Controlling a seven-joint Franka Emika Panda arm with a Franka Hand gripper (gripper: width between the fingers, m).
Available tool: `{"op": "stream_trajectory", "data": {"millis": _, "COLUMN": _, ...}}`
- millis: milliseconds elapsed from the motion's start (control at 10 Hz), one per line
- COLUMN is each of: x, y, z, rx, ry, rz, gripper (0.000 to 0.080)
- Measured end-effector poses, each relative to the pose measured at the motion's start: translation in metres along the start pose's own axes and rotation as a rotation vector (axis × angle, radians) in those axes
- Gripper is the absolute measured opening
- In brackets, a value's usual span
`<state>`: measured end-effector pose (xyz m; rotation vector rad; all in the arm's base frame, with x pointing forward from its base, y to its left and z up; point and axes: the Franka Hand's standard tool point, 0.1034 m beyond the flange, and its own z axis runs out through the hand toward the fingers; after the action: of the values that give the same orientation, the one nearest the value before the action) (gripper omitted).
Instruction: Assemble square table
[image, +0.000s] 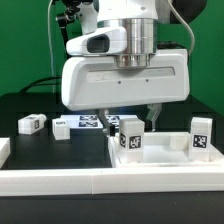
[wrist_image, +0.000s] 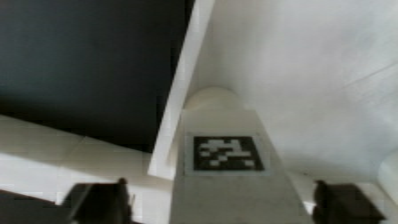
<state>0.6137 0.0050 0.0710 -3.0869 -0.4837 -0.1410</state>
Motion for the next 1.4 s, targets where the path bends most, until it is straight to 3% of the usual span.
{"op": "stream_trajectory", "data": {"millis": 200, "x": -0.0002, "y": 0.0002, "z": 0.0002, "rx": 0.0, "ry": 0.0, "rz": 0.001, "gripper": 0.029}}
{"op": "stream_trajectory", "data": {"millis": 400, "x": -0.0001, "y": -0.0003, "z": 0.0003, "rx": 0.002, "ry": 0.0, "rz": 0.051, "gripper": 0.029}}
{"op": "stream_trajectory", "data": {"millis": 1000, "x": 0.0007, "y": -0.0025, "z": 0.0005, "rx": 0.0, "ry": 0.003, "rz": 0.846, "gripper": 0.0291}}
{"op": "stream_trajectory", "data": {"millis": 1400, "x": 0.0015, "y": -0.0046, "z": 0.0009, "rx": 0.015, "ry": -0.006, "rz": 1.327, "gripper": 0.0291}}
